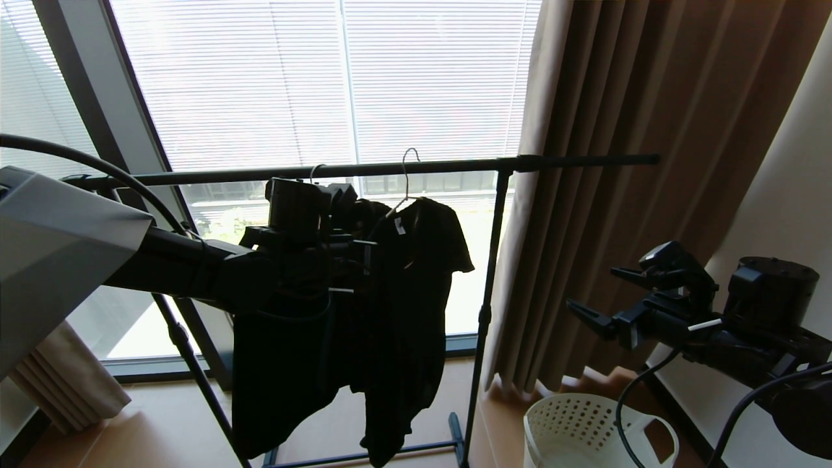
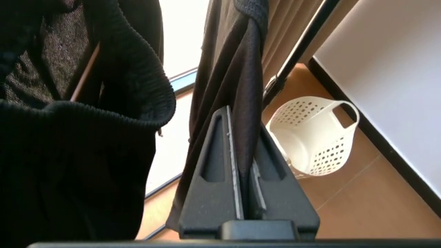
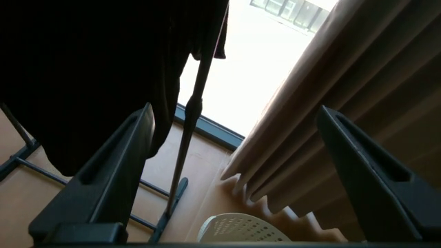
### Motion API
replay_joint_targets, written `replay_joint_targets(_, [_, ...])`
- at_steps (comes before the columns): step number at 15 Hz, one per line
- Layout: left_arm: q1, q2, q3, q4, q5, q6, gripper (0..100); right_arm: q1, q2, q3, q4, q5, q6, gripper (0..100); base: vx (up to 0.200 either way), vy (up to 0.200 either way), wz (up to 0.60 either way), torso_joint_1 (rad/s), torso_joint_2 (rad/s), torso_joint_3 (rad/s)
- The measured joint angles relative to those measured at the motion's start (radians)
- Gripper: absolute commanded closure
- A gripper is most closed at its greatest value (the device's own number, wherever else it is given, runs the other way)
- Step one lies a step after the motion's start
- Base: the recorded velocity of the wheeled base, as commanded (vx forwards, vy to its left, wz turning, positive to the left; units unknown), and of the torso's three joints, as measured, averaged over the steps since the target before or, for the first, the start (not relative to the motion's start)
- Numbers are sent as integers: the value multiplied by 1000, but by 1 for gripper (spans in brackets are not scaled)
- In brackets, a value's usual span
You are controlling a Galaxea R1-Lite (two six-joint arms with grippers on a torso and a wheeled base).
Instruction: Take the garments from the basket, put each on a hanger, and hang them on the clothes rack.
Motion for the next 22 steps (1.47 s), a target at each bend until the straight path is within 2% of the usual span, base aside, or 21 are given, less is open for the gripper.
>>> replay_joint_targets(6, [-2, -1, 15, 0, 7, -11, 100, 1, 1, 5, -1, 0, 0, 0, 0, 0, 0, 0, 0, 0])
replay_joint_targets(7, [-2, -1, 15, 0, 7, -11, 0, 1, 1, 5, -1, 0, 0, 0, 0, 0, 0, 0, 0, 0])
replay_joint_targets(13, [-7, -10, 20, 0, 7, -10, 0, 3, 1, 6, -1, 0, -2, 0, 0, 0, 0, 0, 0, 0])
replay_joint_targets(16, [-11, -68, 51, 16, 5, 6, 0, 17, -1, 7, 0, 1, -2, 0, 0, 0, 0, 0, 0, 0])
replay_joint_targets(20, [-13, -233, 171, 68, -1, 56, 0, 67, -45, 30, 3, -12, 5, 0, 0, 0, 0, 0, 0, 0])
replay_joint_targets(22, [-13, -375, 287, 80, -3, 82, 0, 101, -106, 46, 8, -31, 35, 0, 0, 0, 0, 0, 0, 0])
